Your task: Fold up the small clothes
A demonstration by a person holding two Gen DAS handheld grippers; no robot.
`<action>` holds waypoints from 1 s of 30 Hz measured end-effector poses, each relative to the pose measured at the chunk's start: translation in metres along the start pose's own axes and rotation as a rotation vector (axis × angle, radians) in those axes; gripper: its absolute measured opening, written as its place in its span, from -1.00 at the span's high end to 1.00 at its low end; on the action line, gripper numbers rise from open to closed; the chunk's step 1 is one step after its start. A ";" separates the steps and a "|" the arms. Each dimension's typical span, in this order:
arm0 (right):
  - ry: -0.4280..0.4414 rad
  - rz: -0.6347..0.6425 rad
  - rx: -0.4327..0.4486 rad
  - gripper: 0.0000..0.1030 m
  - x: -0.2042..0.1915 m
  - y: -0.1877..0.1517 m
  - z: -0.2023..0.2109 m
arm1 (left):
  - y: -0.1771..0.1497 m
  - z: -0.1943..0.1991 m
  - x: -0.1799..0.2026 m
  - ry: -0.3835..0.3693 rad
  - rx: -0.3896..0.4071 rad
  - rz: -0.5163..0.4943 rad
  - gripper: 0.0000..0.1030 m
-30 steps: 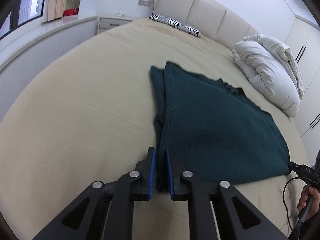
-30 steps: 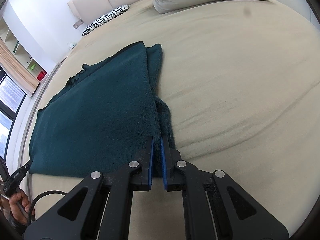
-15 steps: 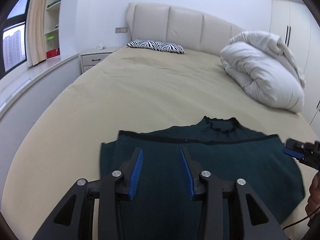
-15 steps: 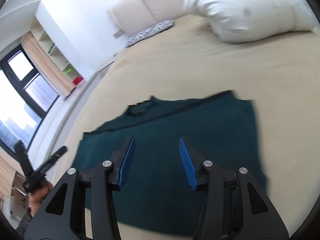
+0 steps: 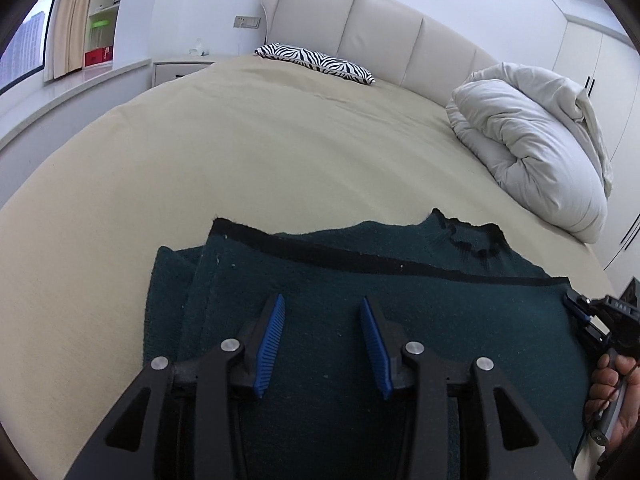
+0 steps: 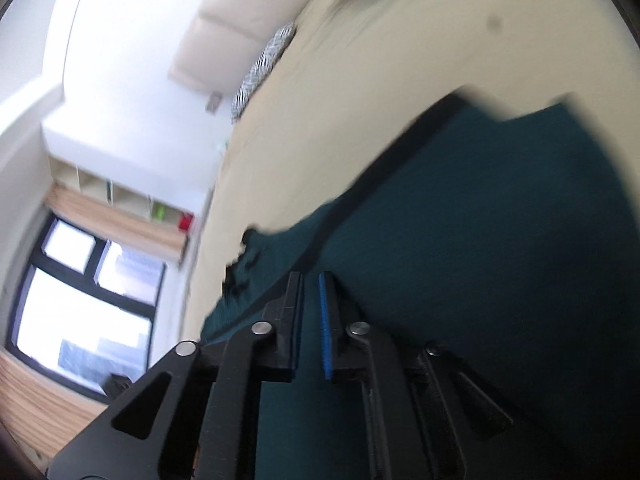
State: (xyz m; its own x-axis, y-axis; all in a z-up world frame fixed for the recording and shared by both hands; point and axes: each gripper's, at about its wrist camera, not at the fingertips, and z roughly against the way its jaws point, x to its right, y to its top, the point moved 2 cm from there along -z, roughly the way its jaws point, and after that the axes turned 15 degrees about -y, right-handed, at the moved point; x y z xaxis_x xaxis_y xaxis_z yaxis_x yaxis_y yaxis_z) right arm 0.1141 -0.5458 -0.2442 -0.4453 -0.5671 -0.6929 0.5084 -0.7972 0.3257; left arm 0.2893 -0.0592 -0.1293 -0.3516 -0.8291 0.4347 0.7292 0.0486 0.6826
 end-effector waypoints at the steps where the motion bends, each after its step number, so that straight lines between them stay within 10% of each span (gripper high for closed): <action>1: -0.036 -0.002 0.044 0.90 0.008 0.004 0.011 | 0.000 0.001 0.000 -0.001 -0.002 0.003 0.17; 7: -0.208 -0.004 0.124 0.72 0.028 -0.004 0.067 | -0.013 0.032 0.027 0.071 -0.019 -0.010 0.16; 9: -0.118 0.069 0.103 0.71 -0.007 -0.034 0.081 | -0.031 0.052 0.050 0.023 -0.008 -0.011 0.10; 15: 0.095 0.339 -0.157 0.21 -0.118 -0.158 0.035 | -0.071 0.055 0.056 0.080 -0.087 -0.050 0.00; 18: 0.030 0.357 -0.263 0.21 -0.119 -0.187 -0.006 | -0.070 0.059 0.052 0.097 -0.107 -0.062 0.05; 21: 0.062 0.257 -0.241 0.48 -0.093 -0.178 -0.006 | -0.074 0.059 0.051 0.090 -0.116 -0.081 0.05; 30: -0.069 0.023 -0.018 0.50 0.010 -0.123 0.064 | -0.076 0.053 0.055 0.118 -0.117 -0.109 0.05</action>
State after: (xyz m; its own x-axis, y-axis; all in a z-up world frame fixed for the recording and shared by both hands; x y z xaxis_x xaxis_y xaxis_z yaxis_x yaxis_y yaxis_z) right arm -0.0004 -0.4666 -0.2498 -0.4825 -0.5985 -0.6395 0.5322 -0.7802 0.3287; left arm 0.1829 -0.0788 -0.1264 -0.3662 -0.8859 0.2849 0.7563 -0.1050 0.6457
